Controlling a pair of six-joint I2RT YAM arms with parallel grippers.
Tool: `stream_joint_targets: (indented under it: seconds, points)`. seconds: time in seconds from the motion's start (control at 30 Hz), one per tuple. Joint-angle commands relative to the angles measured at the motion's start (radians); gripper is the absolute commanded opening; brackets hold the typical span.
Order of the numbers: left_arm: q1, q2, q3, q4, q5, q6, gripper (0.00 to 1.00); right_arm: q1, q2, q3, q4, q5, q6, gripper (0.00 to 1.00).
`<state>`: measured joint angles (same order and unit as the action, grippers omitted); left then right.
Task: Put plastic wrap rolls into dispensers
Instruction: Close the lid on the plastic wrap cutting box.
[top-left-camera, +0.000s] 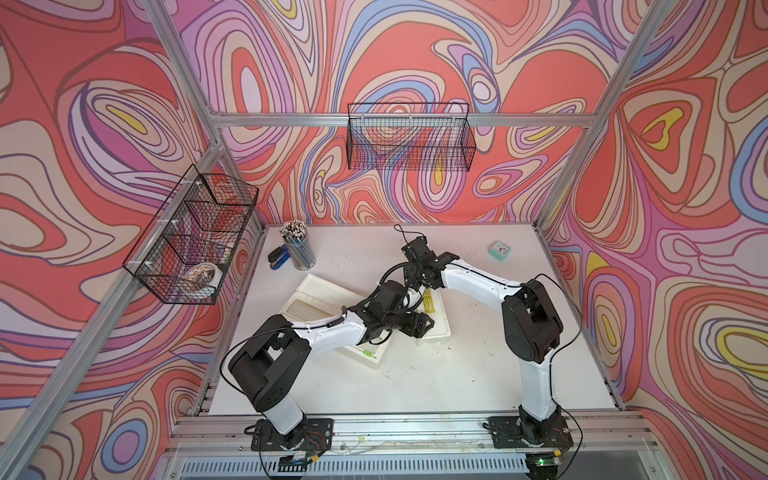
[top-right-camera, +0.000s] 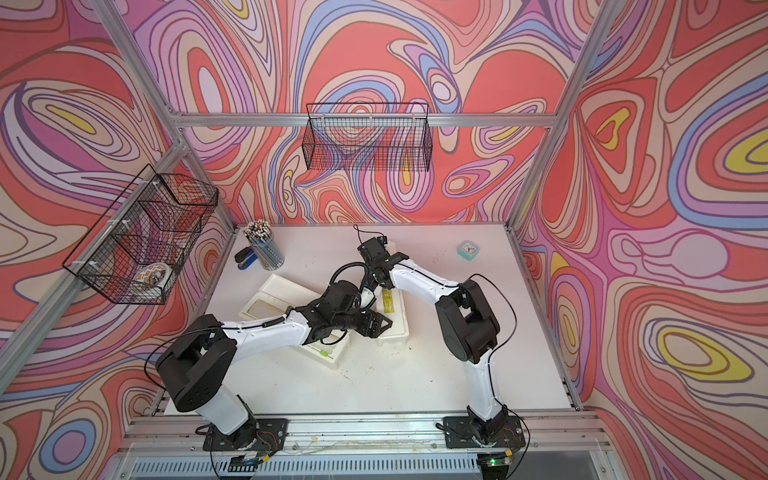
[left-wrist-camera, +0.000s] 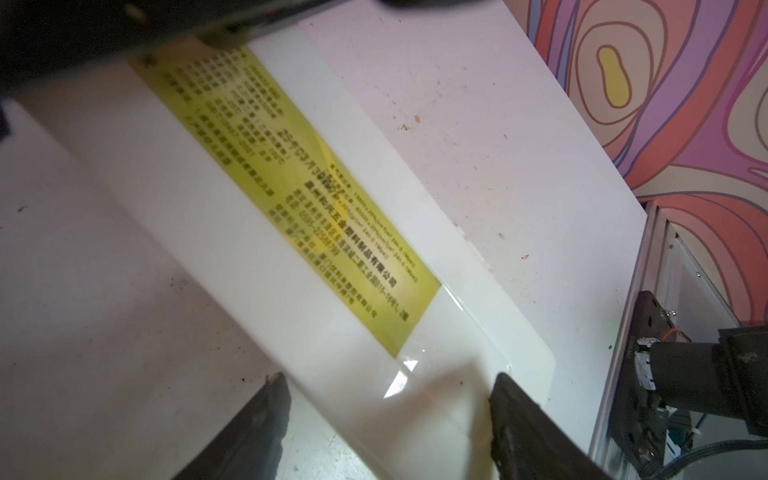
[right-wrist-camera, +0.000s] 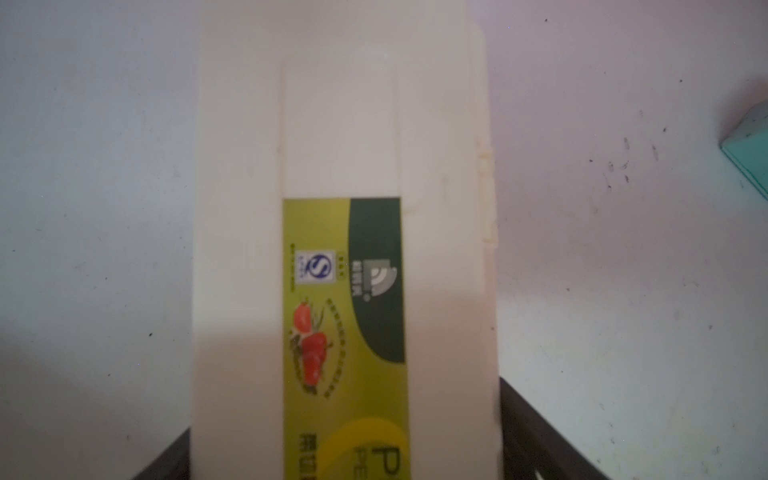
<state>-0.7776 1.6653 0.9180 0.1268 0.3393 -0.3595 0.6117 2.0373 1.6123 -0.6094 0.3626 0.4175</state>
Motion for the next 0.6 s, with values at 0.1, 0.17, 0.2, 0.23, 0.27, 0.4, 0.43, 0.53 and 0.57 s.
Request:
stream_joint_targets:
  seconds: [0.1,0.17,0.2,0.23,0.27,0.4,0.43,0.53,0.57]
  points:
    - [0.000,0.045,-0.010,-0.137,-0.049,0.002,0.74,0.000,0.022,0.024,0.033,-0.043,0.059,0.80]
    - [-0.002,0.042,-0.012,-0.147,-0.057,0.002,0.74,0.000,0.022,0.015,0.036,-0.047,0.073,0.80]
    - [-0.001,0.041,-0.009,-0.157,-0.068,-0.001,0.75,0.000,0.019,0.009,0.041,-0.048,0.074,0.80]
    - [-0.001,0.040,-0.010,-0.158,-0.070,-0.005,0.76,0.001,0.016,0.005,0.048,-0.048,0.078,0.80]
    - [-0.001,0.038,-0.010,-0.155,-0.069,-0.006,0.78,0.000,0.010,0.002,0.054,-0.045,0.078,0.80]
    - [0.000,0.008,-0.025,-0.126,-0.080,-0.022,0.86,0.000,-0.023,-0.005,0.077,-0.027,0.062,0.80]
    - [-0.002,-0.002,-0.033,-0.119,-0.085,-0.024,0.87,0.001,-0.029,-0.006,0.080,-0.025,0.058,0.80]
    - [-0.001,-0.020,-0.038,-0.118,-0.088,-0.014,0.88,0.000,-0.034,0.001,0.073,-0.022,0.048,0.80]
    - [-0.001,-0.021,-0.037,-0.118,-0.082,-0.010,0.89,0.001,-0.032,0.008,0.064,-0.023,0.047,0.80]
